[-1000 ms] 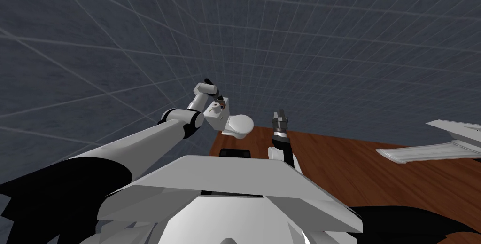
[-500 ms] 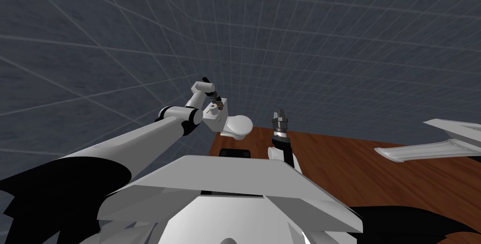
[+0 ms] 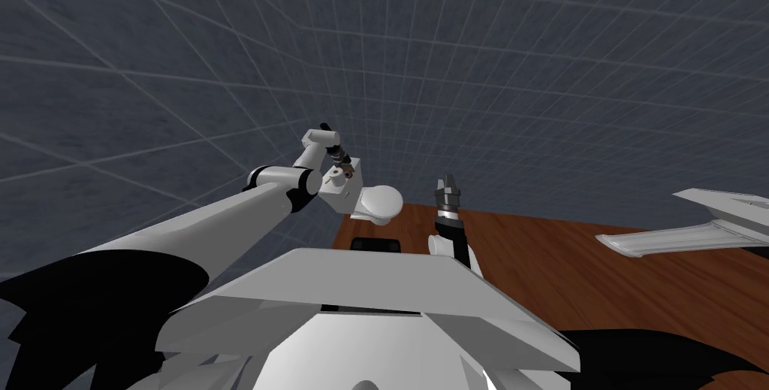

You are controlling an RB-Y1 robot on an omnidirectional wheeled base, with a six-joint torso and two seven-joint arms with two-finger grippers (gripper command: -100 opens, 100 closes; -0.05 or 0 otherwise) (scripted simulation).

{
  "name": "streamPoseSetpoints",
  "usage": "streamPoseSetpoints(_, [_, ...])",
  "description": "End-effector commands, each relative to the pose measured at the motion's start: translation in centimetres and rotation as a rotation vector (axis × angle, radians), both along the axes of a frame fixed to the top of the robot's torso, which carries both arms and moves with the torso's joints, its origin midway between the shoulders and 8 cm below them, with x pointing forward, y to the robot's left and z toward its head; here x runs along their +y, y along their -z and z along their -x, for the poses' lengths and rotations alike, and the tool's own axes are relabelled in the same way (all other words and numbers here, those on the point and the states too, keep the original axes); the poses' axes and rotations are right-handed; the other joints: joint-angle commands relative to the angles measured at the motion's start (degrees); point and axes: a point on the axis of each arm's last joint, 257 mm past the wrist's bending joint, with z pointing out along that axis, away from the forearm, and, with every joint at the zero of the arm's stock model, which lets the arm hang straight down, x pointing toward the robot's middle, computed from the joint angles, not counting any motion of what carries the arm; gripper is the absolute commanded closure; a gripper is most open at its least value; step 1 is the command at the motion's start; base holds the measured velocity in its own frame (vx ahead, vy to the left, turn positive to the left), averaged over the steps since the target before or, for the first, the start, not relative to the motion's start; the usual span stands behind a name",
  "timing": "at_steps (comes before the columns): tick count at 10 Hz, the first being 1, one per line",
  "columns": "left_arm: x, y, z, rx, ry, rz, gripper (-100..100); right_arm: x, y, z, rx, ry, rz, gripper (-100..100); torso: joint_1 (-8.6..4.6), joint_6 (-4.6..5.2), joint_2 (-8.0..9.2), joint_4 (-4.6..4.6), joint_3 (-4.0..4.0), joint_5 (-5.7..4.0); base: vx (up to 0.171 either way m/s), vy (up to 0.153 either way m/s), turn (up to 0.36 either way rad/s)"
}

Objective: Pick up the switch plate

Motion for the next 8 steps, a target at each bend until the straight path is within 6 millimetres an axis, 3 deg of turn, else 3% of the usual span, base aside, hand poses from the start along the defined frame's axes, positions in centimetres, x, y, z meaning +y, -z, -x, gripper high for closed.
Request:
streamPoseSetpoints(1, [0.6, 0.9, 1.4, 0.067, -0.013, 0.021, -100, 0.0, 0.0, 0.0, 0.000, 0.000, 0.000, 0, 0.00, 0.00, 0.00, 0.00, 0.00, 0.00, 0.075, -0.032, -0.049])
streamPoseSetpoints(7, [1.2, 2.9, 4.2, 0.188, -0.032, 0.067, -100, 0.0, 0.0, 0.0, 0.000, 0.000, 0.000, 0, -0.03, 0.00, -0.05, -0.02, -0.04, 0.00, 0.058, -0.023, -0.018])
streamPoseSetpoints(8, [1.3, 2.6, 3.8, 0.172, -0.030, 0.061, -100, 0.0, 0.0, 0.0, 0.000, 0.000, 0.000, 0, -0.03, 0.00, -0.06, -0.02, -0.04, 0.00, 0.024, -0.011, -0.001])
